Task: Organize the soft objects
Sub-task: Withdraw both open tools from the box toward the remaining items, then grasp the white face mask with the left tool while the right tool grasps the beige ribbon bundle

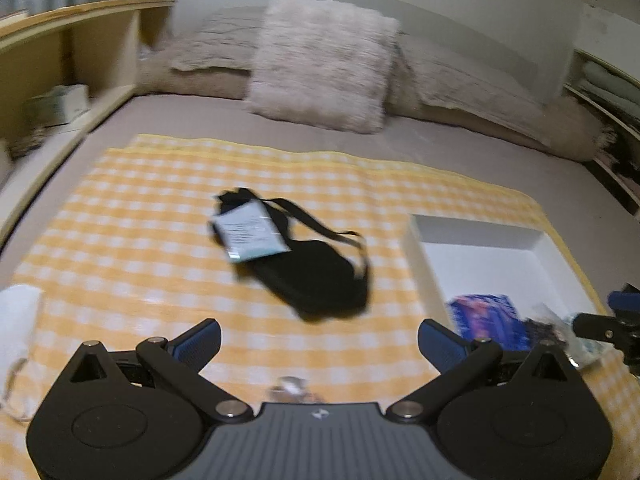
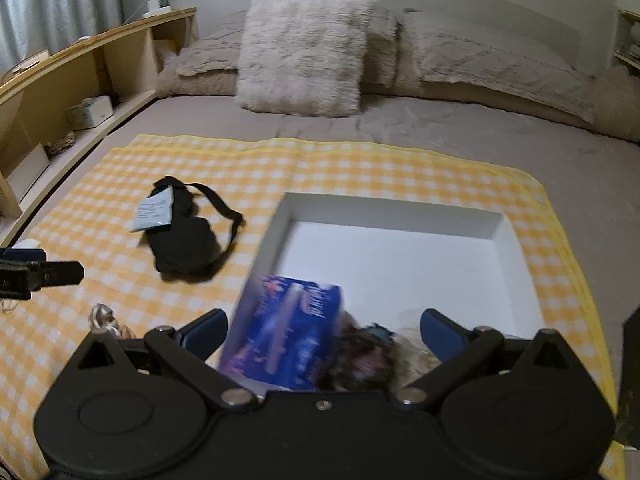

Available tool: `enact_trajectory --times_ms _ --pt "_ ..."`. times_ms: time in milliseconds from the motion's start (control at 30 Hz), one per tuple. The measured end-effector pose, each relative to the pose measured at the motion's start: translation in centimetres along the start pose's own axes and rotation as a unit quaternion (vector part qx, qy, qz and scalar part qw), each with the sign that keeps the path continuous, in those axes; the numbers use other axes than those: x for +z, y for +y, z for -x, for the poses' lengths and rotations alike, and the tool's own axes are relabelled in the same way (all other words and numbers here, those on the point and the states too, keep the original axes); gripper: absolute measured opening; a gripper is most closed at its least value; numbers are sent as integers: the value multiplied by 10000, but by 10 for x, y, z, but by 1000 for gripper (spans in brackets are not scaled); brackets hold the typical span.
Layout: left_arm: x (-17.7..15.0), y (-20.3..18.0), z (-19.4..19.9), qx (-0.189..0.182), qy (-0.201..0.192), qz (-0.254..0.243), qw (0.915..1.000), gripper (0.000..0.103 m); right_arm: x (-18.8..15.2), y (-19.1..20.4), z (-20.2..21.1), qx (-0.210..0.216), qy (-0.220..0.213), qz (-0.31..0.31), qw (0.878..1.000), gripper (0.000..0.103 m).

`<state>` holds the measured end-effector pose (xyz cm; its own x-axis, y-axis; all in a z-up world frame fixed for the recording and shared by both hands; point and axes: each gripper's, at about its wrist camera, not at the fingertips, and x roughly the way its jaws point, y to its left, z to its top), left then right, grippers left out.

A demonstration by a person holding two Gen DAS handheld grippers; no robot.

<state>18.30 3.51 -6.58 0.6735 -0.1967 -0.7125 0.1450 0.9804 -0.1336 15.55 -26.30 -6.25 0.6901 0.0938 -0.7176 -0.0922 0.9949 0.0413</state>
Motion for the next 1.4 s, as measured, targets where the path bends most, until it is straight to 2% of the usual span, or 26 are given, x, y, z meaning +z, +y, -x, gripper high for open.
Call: enact_trajectory --times_ms 200,367,533,667,867,1033,1233,1400 --pt "3 47 7 499 -27 314 9983 103 11 33 -11 312 -40 87 9995 103" --pt "4 92 14 924 -77 655 9935 103 17 65 -20 645 -25 239 9976 103" --pt "1 143 18 1383 -69 977 9855 103 19 92 -28 944 7 322 9950 103" --pt "-5 186 22 1821 -29 1189 9761 103 16 114 -34 1167 159 393 9923 103" --pt "-19 242 21 2236 196 1547 9621 103 7 143 -49 1385 432 522 9880 103" --pt "-30 266 11 2195 440 1671 9602 103 0 164 -68 1528 808 515 9836 103" --pt "-36 272 -10 2055 683 1754 9604 103 -5 184 -87 1580 1079 596 9797 103" --pt "-35 277 -24 2189 704 2023 9520 103 -6 195 -100 1552 1166 652 9788 103"
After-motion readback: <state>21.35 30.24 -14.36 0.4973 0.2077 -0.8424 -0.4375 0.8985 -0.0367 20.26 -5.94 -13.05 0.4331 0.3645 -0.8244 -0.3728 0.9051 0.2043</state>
